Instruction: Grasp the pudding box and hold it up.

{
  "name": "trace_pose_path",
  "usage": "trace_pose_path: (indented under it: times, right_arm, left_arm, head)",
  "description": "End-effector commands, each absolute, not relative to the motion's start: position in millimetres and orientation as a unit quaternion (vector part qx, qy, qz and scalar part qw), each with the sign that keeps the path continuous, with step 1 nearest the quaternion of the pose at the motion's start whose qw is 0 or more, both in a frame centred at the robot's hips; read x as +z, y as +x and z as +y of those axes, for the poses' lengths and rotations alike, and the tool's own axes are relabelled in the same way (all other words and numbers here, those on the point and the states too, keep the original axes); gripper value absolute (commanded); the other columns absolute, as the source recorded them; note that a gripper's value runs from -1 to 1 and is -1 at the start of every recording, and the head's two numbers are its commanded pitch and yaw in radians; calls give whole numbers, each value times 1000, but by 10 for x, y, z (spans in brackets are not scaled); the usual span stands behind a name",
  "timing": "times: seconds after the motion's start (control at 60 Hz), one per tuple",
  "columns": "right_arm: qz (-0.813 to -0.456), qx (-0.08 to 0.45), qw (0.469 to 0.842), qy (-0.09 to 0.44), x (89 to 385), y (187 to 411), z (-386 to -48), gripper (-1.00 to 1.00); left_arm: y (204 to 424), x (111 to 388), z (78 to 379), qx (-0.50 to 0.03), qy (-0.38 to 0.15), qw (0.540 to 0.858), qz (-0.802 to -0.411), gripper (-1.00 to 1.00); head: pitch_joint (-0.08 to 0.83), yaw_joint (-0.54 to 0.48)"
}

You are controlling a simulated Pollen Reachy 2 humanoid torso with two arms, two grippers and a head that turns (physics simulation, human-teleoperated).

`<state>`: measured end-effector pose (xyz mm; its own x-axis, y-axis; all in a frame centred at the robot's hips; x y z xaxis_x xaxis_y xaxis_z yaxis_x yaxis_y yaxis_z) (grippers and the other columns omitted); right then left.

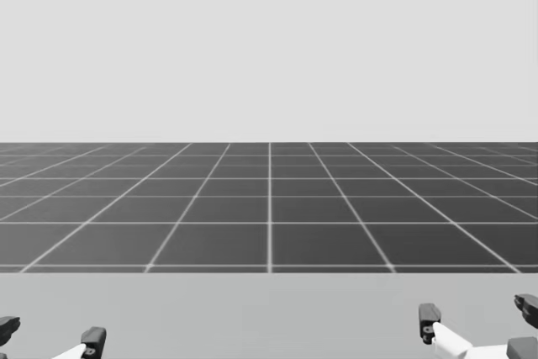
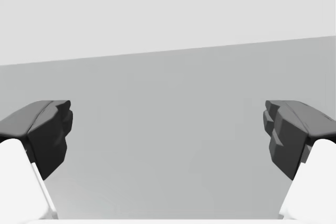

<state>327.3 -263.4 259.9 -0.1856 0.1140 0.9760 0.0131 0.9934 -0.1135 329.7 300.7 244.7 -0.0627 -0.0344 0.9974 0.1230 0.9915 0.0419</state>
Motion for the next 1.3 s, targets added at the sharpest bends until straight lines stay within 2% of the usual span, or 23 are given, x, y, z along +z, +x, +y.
trace_pose_path:
  times: [0.017, 0.183, 0.367, 0.75, 0.967, 1.2, 1.3]
  right_arm:
    - [-773, 23, 632, -49, 2593, 3255, -2621, -1000]
    - [-771, 41, 634, -45, 2606, 3264, -2620, -1000]
    - [-774, 39, 629, -61, 2603, 3267, -2610, -1000]
    - [-771, 45, 632, -65, 2600, 3269, -2597, -1000]
    - [-772, 44, 631, -65, 2613, 3254, -2596, -1000]
    - [-772, 43, 630, -63, 2633, 3237, -2594, -1000]
    - [-772, 42, 631, -62, 2636, 3236, -2592, -1000]
  left_arm:
    - [3294, 2445, 3006, -59, -28, 683, -727, -1000]
    - [3293, 2443, 3005, -59, -25, 683, -728, -1000]
    - [3298, 2432, 2995, -62, -21, 683, -728, -1000]
    - [3325, 2398, 2975, -70, -14, 686, -724, -1000]
    - [3327, 2390, 2962, -70, -15, 688, -722, -1000]
    - [3331, 2386, 2946, -69, -16, 690, -721, -1000]
    - [3310, 2413, 2936, -70, -21, 689, -721, -1000]
  head:
    - [14, 2]
    - [50, 0]
    - [227, 7]
    - [518, 26]
    - [644, 60]
    - [738, 116]
    - [743, 123]
